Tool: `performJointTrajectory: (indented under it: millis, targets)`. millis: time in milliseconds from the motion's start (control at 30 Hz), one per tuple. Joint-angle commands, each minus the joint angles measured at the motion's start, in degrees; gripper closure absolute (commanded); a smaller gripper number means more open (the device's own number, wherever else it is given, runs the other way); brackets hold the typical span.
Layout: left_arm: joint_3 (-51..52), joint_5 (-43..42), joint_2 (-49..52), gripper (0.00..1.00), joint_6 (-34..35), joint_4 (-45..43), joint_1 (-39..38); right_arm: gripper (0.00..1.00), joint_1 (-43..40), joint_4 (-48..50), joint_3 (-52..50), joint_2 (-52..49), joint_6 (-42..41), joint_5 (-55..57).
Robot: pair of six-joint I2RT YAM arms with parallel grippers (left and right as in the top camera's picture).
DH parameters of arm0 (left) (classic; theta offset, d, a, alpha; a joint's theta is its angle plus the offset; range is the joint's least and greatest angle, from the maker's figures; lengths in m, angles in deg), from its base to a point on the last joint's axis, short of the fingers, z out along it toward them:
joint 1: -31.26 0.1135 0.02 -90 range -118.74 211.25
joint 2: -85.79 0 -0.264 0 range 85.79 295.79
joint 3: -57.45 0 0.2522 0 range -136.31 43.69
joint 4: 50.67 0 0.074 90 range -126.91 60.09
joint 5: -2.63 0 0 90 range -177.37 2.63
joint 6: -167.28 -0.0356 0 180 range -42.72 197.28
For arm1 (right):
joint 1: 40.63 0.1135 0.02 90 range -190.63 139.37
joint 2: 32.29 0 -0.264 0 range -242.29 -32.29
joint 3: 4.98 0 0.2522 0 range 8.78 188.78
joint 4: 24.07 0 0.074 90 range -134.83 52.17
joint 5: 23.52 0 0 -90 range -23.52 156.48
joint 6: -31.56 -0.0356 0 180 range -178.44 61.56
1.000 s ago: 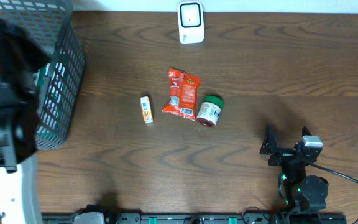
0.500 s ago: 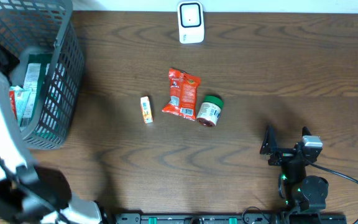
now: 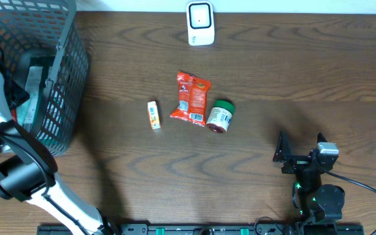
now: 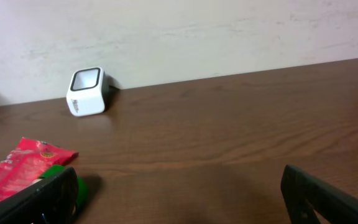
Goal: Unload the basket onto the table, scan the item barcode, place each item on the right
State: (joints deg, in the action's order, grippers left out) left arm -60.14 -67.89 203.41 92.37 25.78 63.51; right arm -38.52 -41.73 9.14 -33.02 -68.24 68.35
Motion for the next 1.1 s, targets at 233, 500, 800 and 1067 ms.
performJointTrajectory:
  millis: [233, 500, 800, 1067]
  targets:
    - [3.15, -2.91, 2.73, 0.27, -3.1, -2.27, 1.36, 0.01, -0.42, -0.2, -0.07, -0.02, 0.66, -0.04]
    - [6.43, -6.49, 2.73, 0.27, -4.63, -5.49, 2.8, 0.01, -0.42, -0.2, -0.04, -0.02, 0.66, -0.04]
    - [8.92, -10.23, 2.73, 0.27, -4.76, -8.26, 3.58, 0.01, -0.42, -0.22, -0.07, -0.02, 0.66, -0.04]
    - [9.66, -11.8, 2.75, 0.27, -4.74, -9.03, 4.24, 0.01, -0.42, -0.22, -0.07, -0.02, 0.66, -0.04]
